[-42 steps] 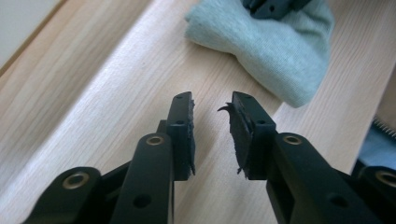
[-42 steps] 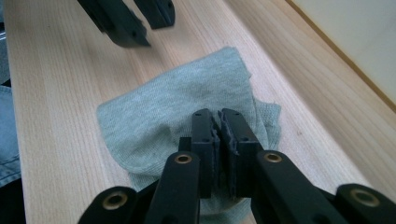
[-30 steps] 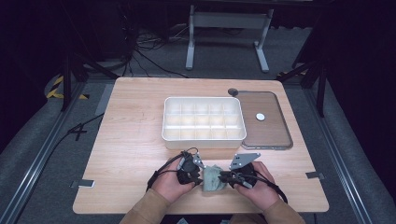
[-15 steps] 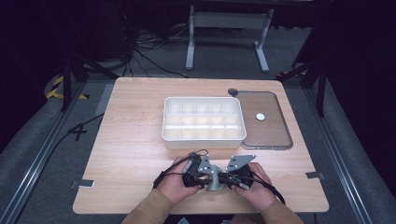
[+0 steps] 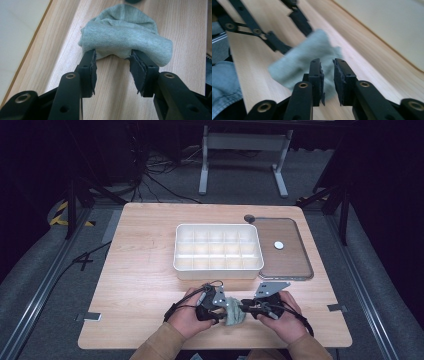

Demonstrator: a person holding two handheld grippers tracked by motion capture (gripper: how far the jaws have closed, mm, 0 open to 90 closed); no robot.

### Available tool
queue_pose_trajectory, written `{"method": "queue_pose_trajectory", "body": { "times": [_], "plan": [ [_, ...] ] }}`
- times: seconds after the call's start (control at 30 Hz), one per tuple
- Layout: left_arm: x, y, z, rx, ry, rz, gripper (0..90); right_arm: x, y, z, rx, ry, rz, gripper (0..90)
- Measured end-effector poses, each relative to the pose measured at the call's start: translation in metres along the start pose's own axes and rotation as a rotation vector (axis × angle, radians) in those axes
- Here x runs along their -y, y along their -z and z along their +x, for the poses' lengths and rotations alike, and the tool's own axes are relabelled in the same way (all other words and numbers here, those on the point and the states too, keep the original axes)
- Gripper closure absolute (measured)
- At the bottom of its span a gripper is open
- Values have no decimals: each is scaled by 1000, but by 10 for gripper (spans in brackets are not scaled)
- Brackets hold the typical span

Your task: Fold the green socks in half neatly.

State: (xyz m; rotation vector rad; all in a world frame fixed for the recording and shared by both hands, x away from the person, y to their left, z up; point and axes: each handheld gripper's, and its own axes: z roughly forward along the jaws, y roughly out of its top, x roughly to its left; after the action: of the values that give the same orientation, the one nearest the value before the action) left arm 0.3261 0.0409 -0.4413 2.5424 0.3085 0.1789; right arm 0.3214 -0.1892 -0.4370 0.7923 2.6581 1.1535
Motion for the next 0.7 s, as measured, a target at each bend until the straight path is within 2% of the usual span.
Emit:
{"method": "queue_pose_trajectory", "body": {
  "times": [0.07,0.13,0.2,0.37,0.47,0.7],
  "plan": [
    [0,0,0,9,1,2,572,7,3,-7,26,-25,34,821],
    [-1,-1,-1,13,-11,-6,572,12,-3,-8,6,-35,69,835],
    [-3,0,-2,15,-25,-9,572,14,-12,-4,-8,-18,103,842],
    [-7,-1,-4,17,-47,-12,578,13,-21,6,-33,1,118,842],
    [-11,-4,-7,17,-80,-11,567,12,-25,12,-34,7,128,843],
    [-18,-10,-13,27,-124,-24,508,15,-27,13,-29,1,116,846]
  ]
}}
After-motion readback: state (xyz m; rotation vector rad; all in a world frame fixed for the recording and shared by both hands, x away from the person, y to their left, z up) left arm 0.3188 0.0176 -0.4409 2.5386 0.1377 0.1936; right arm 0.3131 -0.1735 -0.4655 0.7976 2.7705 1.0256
